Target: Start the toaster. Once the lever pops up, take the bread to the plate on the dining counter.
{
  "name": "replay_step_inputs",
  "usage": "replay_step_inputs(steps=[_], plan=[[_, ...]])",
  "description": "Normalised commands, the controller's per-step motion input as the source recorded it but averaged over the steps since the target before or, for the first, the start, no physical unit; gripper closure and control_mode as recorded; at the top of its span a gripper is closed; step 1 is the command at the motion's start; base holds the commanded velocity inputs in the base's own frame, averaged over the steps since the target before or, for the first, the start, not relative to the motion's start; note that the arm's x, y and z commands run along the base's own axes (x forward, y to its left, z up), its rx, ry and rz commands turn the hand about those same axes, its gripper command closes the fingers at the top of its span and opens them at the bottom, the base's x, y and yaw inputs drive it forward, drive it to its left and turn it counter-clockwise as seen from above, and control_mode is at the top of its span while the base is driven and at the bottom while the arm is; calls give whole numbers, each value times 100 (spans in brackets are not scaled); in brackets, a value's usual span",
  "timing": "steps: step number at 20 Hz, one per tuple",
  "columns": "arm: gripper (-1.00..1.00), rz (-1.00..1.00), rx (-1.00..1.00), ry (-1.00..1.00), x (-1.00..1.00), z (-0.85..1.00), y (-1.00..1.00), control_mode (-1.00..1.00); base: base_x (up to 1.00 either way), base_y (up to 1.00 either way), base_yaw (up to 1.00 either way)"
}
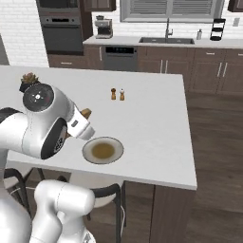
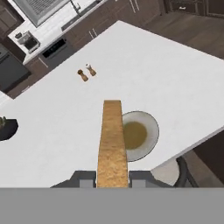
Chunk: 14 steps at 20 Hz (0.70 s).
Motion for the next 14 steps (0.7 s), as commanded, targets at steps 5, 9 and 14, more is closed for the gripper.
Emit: replay_step_inputs(steps=[5, 9, 14], plan=[[100, 5, 10, -11, 40, -80, -10, -100, 0, 0, 0], [100, 1, 0, -10, 58, -73, 0, -100, 0, 0, 0], [100, 0, 0, -1, 67, -62, 0, -100, 0, 0, 0]])
